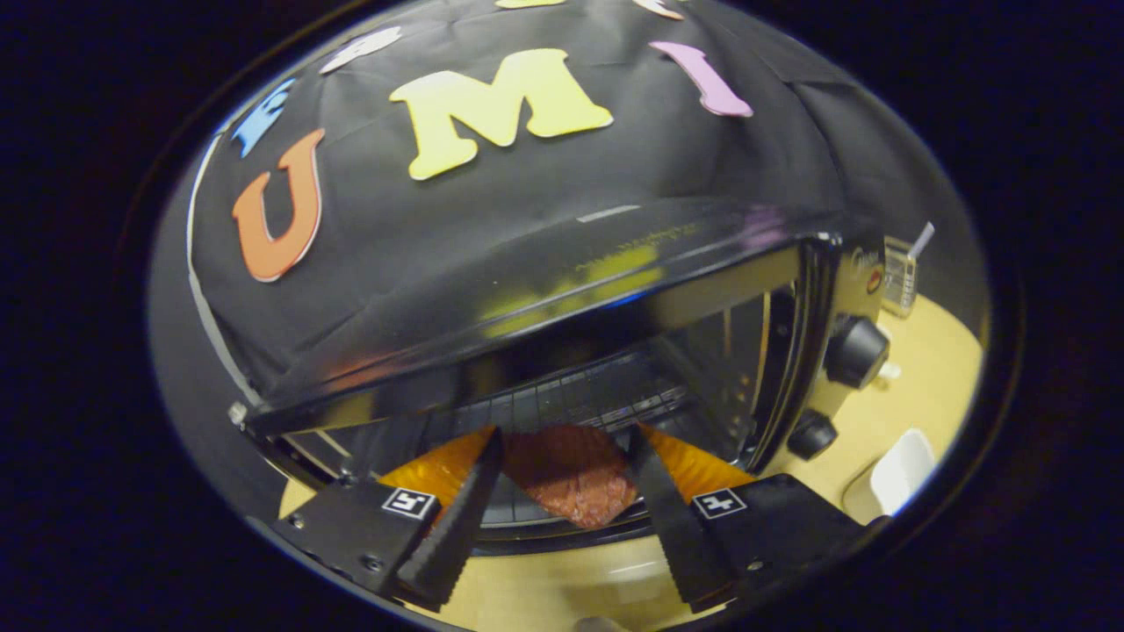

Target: Open the toaster oven, put the food inside, and close the toaster oven door.

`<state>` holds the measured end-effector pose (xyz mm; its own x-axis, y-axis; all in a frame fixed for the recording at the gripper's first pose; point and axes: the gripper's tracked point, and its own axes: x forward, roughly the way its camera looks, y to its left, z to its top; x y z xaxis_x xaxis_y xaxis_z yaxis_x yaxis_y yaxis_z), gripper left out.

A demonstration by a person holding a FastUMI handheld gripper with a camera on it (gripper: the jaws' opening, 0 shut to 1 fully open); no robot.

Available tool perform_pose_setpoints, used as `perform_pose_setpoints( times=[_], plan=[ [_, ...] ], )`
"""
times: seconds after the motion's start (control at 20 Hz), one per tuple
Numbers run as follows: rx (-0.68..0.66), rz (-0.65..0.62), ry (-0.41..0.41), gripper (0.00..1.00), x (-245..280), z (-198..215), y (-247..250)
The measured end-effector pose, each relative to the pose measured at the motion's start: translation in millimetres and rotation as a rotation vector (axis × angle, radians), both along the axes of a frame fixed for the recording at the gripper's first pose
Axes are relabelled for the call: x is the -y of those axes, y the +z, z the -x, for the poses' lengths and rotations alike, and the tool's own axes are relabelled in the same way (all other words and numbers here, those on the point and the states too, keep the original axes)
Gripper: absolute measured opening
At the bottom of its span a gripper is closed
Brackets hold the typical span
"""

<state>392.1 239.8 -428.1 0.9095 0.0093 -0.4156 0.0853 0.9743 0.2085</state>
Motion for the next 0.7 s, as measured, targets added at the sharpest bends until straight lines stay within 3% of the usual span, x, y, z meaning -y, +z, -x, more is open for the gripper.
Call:
perform_pose_setpoints(
  times=[0.45, 0.7],
  plan=[
    [-0.009, 0.078, 0.080, 0.95, -9, 41, 28],
    [-0.027, 0.129, 0.136, 0.95, -8, 85, 53]
  ],
)
